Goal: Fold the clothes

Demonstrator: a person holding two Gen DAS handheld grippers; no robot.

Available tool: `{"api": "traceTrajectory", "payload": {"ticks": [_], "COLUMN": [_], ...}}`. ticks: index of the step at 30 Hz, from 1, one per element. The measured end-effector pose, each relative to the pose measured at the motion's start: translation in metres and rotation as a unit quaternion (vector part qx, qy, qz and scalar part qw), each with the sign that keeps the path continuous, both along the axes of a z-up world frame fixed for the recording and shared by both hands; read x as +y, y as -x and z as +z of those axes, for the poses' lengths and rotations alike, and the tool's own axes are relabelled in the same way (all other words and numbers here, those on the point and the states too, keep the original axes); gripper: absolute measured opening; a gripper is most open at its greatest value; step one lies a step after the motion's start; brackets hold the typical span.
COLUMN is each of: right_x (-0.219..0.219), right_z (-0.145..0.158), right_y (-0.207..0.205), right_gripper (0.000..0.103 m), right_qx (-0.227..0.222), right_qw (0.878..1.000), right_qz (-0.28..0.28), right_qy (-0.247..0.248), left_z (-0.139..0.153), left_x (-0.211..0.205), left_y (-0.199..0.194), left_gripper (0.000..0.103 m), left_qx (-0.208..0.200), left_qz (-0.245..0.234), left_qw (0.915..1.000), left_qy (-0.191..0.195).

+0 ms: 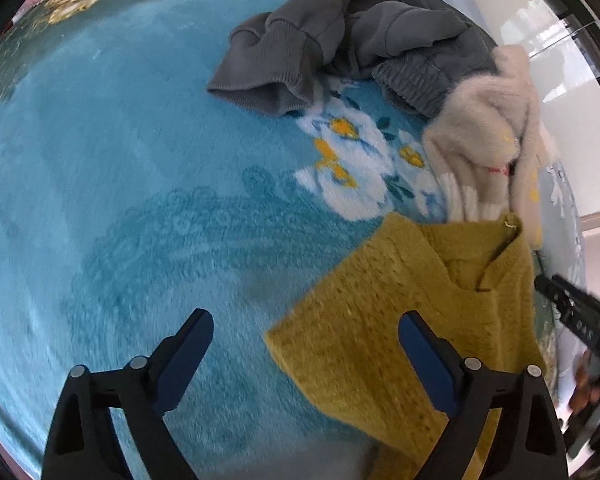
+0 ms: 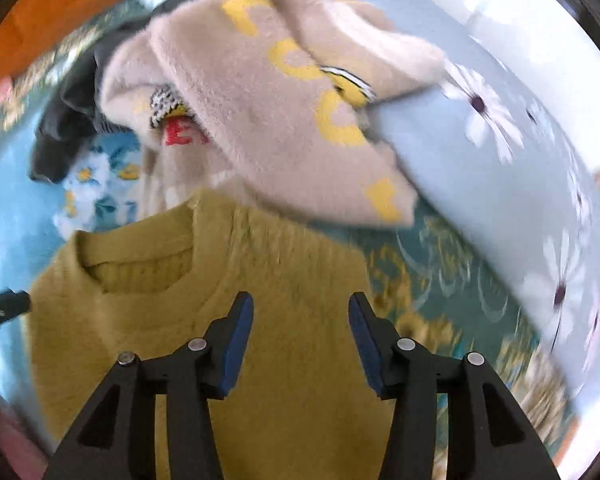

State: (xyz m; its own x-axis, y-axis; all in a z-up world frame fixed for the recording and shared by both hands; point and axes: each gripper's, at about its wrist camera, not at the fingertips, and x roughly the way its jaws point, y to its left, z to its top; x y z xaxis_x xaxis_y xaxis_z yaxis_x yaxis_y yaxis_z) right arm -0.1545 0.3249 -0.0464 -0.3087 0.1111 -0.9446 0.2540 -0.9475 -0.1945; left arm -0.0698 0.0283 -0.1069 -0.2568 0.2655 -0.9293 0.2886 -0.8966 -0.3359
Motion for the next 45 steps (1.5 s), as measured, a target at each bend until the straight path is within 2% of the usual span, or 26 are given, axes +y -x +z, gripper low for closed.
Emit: {"api": "traceTrajectory", "payload": {"ticks": [2, 6, 10, 12, 13, 15, 19, 21, 23, 27, 29, 33, 36, 38, 39, 41, 45], "right_x": [-0.007, -0.018, -0.029, -0.032, -0.033, -0.034, -0.04, -0.043, -0.046, -0.053, -0.053, -0.047, -0.047, -0.054, -0.062, -0.059, -0.052], "right_z": [-0.01, -0.029, -0.048, -0.052, -0.053, -0.052, -0.05, -0.048, -0.045, -0.039, -0.028, 0.008, 0.035, 0.044, 0.044, 0.037, 0.008], "right_y": [0.014, 0.03, 0.038, 0.042, 0.045, 0.048, 0.047, 0.044, 0.041, 0.026, 0.017, -0.008, -0.039, -0.065, -0.085, -0.117, -0.147], "right_gripper": [0.051, 0.051, 0.051, 0.051, 0.051, 0.051, 0.05, 0.05, 0.045, 0.007, 0.007, 0.006, 0.006, 0.006, 0.006, 0.006, 0.007], "right_qx": [-0.011, -0.046, -0.08, -0.085, -0.086, -0.087, -0.088, -0.089, -0.09, -0.082, -0.059, -0.004, 0.024, 0.03, 0.028, 0.019, -0.016], "right_qw": [0.999, 0.995, 0.988, 0.987, 0.987, 0.986, 0.984, 0.983, 0.983, 0.98, 0.983, 0.993, 0.994, 0.992, 0.991, 0.989, 0.986], "right_qz": [0.028, 0.072, 0.107, 0.109, 0.109, 0.111, 0.124, 0.126, 0.128, 0.145, 0.139, 0.111, 0.111, 0.12, 0.124, 0.136, 0.154], "right_qy": [-0.032, -0.053, -0.082, -0.085, -0.085, -0.085, -0.096, -0.097, -0.098, -0.112, -0.103, -0.043, -0.001, 0.019, 0.029, 0.046, 0.054], "left_z": [-0.006, -0.012, -0.012, -0.011, -0.012, -0.016, -0.018, -0.019, -0.019, -0.015, -0.007, 0.011, 0.019, 0.013, 0.014, -0.003, -0.015], "left_x": [0.001, 0.006, 0.005, 0.005, 0.006, 0.011, 0.01, 0.014, 0.018, 0.022, 0.022, 0.019, 0.015, 0.013, 0.013, 0.028, 0.028], "left_y": [0.005, 0.011, 0.013, 0.013, 0.013, 0.013, 0.013, 0.013, 0.012, 0.009, 0.007, -0.002, -0.011, -0.019, -0.015, -0.007, -0.007], "left_gripper": [0.082, 0.076, 0.068, 0.046, 0.04, 0.04, 0.04, 0.035, 0.021, 0.017, 0.016, 0.016, 0.016, 0.016, 0.016, 0.016, 0.016], "left_qx": [-0.005, -0.005, 0.002, 0.007, 0.006, -0.003, -0.008, -0.012, -0.015, 0.006, 0.027, 0.057, 0.063, 0.059, 0.054, 0.035, 0.006], "left_qz": [-0.009, -0.028, -0.028, -0.034, -0.039, -0.049, -0.051, -0.062, -0.071, -0.07, -0.069, -0.068, -0.066, -0.064, -0.064, -0.061, -0.052], "left_qw": [0.9999, 0.9996, 0.9996, 0.999, 0.9982, 0.9978, 0.9964, 0.9946, 0.994, 0.9936, 0.9932, 0.9927, 0.9938, 0.9948, 0.9954, 0.9966, 0.9977], "left_qy": [-0.006, -0.001, -0.008, -0.027, -0.044, -0.044, -0.068, -0.082, -0.082, -0.089, -0.09, -0.082, -0.064, -0.051, -0.047, -0.042, -0.042]}}
